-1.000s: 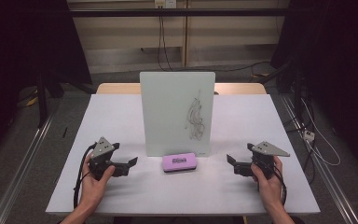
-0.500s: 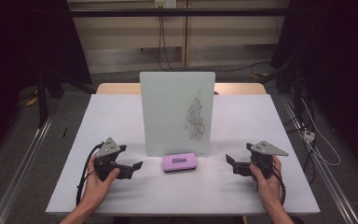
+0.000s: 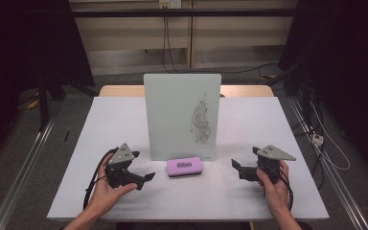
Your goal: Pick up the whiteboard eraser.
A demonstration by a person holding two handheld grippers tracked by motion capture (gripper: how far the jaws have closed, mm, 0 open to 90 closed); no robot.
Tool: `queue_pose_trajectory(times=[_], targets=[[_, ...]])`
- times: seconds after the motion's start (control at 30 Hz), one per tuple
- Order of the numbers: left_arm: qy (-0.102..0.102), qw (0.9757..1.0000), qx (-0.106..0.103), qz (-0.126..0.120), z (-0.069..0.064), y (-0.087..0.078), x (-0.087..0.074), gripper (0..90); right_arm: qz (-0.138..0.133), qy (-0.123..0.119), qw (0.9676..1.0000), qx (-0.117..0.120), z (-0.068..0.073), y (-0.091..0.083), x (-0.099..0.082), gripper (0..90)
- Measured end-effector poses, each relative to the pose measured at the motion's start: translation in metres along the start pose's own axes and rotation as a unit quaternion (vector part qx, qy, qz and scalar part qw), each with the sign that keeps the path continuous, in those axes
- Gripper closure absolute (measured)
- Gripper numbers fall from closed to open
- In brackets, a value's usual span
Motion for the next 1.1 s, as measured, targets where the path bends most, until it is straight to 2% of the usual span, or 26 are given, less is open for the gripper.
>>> queue_pose_trajectory(times=[0.07,0.2,0.3,0.4,0.47,0.57,0.8,0.83,0.93,1.03,1.1], targets=[[0.000,0.9999,-0.011,0.009,-0.005,0.004,0.002,5.4,0.001,-0.002,1.0000,0.000,0.000,0.000,0.000,4.9],[-0.007,0.9997,-0.018,0.015,-0.007,0.008,0.005,6.0,0.001,-0.002,1.0000,0.000,0.001,0.000,0.000,4.9],[-0.016,0.9996,-0.013,0.019,-0.006,0.012,0.010,5.6,0.002,-0.001,1.0000,0.001,0.001,0.001,0.000,4.9],[-0.015,0.9989,-0.032,0.029,-0.006,0.015,0.014,5.6,0.002,-0.001,1.0000,0.002,0.001,0.001,0.000,4.9],[-0.004,0.9985,-0.042,0.034,-0.009,0.016,0.017,5.8,0.002,-0.001,1.0000,0.002,0.000,0.001,0.000,5.0],[-0.001,0.9980,-0.056,0.030,-0.012,0.019,0.023,6.3,0.001,0.000,1.0000,0.004,0.000,0.002,0.000,5.0],[0.027,0.9980,-0.041,0.040,-0.018,0.031,0.036,7.6,0.002,-0.004,0.9999,0.009,0.002,0.003,0.000,5.0],[0.028,0.9983,-0.028,0.043,-0.018,0.033,0.038,7.6,0.001,-0.004,0.9999,0.010,0.002,0.003,0.000,5.0],[0.024,0.9978,-0.034,0.052,-0.020,0.038,0.042,7.7,0.002,-0.003,1.0000,0.009,0.001,0.003,0.000,5.0],[0.033,0.9976,-0.029,0.054,-0.023,0.044,0.046,8.5,0.002,-0.002,0.9999,0.010,0.002,0.004,0.000,5.0],[0.046,0.9966,-0.028,0.062,-0.024,0.048,0.049,9.3,0.002,-0.003,0.9999,0.012,0.003,0.004,0.000,5.0]])
Point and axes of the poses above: each handheld gripper's, and its own axes: y roughly forward along the jaws, x roughly out of its top, z roughly to its left, the point moved 4 cm from there along y, roughly forward along the jaws, and after that the axes turned 4 degrees about z, right-handed, at the moved point
